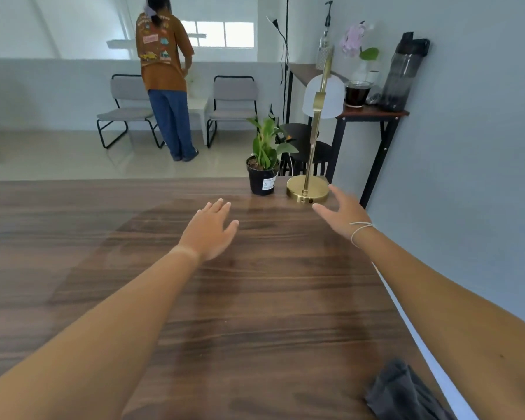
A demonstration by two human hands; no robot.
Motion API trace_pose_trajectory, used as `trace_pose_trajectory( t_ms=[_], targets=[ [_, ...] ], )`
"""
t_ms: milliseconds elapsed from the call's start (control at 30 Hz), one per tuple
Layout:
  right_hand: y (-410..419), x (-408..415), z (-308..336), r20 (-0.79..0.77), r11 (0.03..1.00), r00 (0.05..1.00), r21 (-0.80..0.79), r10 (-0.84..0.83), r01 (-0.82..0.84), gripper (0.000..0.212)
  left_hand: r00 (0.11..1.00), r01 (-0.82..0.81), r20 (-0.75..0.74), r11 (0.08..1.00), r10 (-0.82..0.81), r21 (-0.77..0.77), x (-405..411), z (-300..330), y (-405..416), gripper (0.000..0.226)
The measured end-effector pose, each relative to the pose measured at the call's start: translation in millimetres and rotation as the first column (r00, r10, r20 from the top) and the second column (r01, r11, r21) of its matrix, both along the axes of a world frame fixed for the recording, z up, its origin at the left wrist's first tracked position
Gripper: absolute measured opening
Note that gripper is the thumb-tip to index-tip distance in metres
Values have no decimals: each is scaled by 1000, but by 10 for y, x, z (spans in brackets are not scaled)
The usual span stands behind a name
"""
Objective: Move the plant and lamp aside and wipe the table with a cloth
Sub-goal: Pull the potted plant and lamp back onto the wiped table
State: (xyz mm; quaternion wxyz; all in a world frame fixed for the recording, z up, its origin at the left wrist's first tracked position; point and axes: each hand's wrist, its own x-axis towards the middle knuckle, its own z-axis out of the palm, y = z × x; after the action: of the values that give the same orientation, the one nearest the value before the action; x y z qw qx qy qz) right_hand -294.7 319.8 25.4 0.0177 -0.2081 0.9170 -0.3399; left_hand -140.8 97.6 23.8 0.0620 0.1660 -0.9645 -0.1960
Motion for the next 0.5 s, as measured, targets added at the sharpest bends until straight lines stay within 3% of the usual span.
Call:
trace_pose_trajectory(
  t_ms=[233, 500],
  targets=[
    [-380, -490, -172, 27, 997, 998, -44, -56, 57, 97, 999, -23, -28, 990, 27, 136, -626, -103, -285, 65],
    [-780, -1050, -373, 18, 986, 988, 71, -152, 151, 120, 994, -32, -79, 905, 72, 425, -1466, -292, -485, 86]
  ],
)
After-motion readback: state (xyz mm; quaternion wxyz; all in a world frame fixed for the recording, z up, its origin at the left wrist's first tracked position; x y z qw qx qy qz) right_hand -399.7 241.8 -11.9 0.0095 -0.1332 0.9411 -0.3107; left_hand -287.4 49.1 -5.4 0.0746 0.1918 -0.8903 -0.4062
